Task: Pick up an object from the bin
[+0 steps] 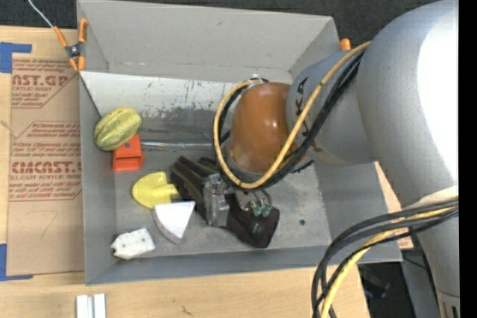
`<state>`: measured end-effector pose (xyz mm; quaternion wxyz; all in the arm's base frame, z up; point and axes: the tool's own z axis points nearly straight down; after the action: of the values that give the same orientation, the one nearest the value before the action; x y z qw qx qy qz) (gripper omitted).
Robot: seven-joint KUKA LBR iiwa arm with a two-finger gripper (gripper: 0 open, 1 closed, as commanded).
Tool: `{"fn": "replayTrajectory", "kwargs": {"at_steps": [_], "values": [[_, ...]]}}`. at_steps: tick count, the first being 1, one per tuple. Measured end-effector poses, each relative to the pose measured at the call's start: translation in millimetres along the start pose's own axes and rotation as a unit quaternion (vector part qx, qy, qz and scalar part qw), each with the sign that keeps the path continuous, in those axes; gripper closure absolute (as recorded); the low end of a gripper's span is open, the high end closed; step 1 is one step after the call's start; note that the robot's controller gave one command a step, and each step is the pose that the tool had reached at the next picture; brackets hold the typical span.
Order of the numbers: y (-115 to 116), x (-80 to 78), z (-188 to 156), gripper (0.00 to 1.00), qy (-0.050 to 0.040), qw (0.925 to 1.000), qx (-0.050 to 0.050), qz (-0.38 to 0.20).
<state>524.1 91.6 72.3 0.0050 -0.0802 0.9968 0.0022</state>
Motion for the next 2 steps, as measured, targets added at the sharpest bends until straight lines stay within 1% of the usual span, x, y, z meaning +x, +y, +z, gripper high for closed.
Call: {"fn": "replayTrajectory", "kwargs": {"at_steps": [2], "values": [[0.0, 0.0, 0.0, 1.00, 0.0000, 1.0000, 0.000, 0.000]]}}
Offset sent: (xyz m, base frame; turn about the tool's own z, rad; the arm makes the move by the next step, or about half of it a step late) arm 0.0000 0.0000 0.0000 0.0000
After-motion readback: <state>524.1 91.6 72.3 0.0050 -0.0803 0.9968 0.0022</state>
